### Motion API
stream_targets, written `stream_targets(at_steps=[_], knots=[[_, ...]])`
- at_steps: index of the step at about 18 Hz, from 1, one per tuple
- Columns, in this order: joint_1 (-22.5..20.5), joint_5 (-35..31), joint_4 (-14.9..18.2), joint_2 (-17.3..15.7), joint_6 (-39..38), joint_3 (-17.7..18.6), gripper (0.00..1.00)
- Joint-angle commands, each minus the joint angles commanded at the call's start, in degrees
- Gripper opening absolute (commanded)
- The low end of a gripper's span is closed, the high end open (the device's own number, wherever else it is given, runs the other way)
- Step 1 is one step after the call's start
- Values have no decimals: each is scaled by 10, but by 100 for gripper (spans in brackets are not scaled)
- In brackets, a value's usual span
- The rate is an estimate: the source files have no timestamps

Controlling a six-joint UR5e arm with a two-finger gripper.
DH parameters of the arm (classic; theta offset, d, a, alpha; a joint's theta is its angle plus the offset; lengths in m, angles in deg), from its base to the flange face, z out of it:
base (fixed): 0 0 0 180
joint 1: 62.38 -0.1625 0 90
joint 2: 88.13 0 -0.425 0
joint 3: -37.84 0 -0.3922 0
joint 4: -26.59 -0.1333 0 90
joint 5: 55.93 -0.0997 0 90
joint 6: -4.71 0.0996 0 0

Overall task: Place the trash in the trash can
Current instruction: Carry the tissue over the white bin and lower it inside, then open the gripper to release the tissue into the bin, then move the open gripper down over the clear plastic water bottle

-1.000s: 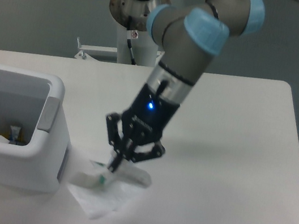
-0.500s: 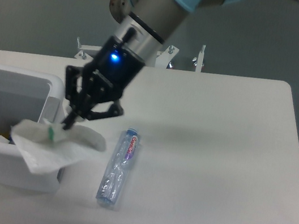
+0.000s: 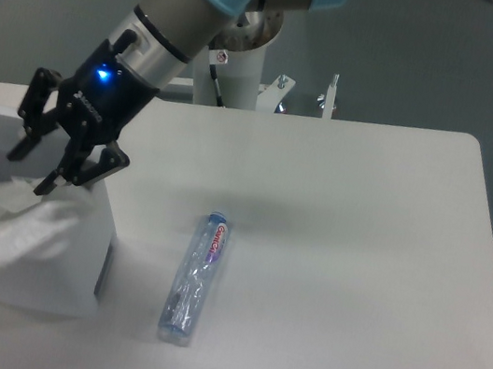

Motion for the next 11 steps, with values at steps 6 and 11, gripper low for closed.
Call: stream_targets(at_steps=[6,11], knots=[[-47,-1,1,-1,-4,-11,100],[-76,-37,3,16,-17,-8,100]])
